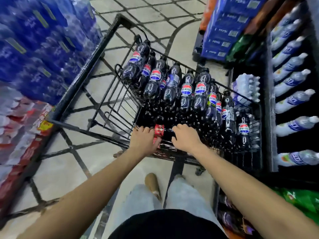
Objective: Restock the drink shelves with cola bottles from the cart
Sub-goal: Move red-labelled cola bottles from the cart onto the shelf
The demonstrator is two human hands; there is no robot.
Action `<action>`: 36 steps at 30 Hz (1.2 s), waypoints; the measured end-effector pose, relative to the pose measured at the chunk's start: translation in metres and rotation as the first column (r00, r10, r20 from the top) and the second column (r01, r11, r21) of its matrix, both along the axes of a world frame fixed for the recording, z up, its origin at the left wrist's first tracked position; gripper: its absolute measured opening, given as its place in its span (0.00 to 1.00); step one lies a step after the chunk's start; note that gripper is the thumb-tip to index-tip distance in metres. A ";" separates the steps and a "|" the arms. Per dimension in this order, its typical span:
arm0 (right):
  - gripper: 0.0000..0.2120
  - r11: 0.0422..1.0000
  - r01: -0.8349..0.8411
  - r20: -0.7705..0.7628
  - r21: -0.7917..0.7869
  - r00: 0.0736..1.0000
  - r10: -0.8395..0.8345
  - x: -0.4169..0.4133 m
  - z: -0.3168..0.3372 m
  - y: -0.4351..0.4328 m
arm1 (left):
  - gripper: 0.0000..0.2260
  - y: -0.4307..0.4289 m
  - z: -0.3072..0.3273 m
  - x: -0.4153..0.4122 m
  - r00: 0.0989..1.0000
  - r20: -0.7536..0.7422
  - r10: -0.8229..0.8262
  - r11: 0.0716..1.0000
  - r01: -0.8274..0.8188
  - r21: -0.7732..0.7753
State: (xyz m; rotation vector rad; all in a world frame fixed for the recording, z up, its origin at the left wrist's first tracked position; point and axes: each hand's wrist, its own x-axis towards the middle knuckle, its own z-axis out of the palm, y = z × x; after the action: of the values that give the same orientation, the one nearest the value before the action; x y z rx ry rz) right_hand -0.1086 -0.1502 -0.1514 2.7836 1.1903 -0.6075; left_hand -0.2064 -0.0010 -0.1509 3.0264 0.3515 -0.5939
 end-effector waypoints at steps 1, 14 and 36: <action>0.19 1.000 -0.015 -0.024 -0.015 1.000 0.015 0.007 -0.007 0.006 | 0.26 0.004 -0.006 0.003 0.999 -0.033 0.011 1.000 -0.011 -0.001; 0.26 0.978 -0.169 -0.257 -0.123 0.957 0.133 0.071 -0.103 0.052 | 0.24 0.005 -0.051 0.044 0.888 -0.360 0.286 0.952 -0.306 0.001; 0.39 0.992 -0.020 -0.368 -0.122 0.930 -0.026 0.077 -0.140 0.000 | 0.31 0.016 -0.096 0.065 0.824 -0.557 0.101 0.962 -0.224 -0.157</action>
State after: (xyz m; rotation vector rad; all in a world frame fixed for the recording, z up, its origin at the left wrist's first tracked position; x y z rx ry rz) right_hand -0.0313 -0.1502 -0.2916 2.6394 1.1530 -1.2049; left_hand -0.1415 0.0152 -0.2464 2.5278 0.5168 -1.3793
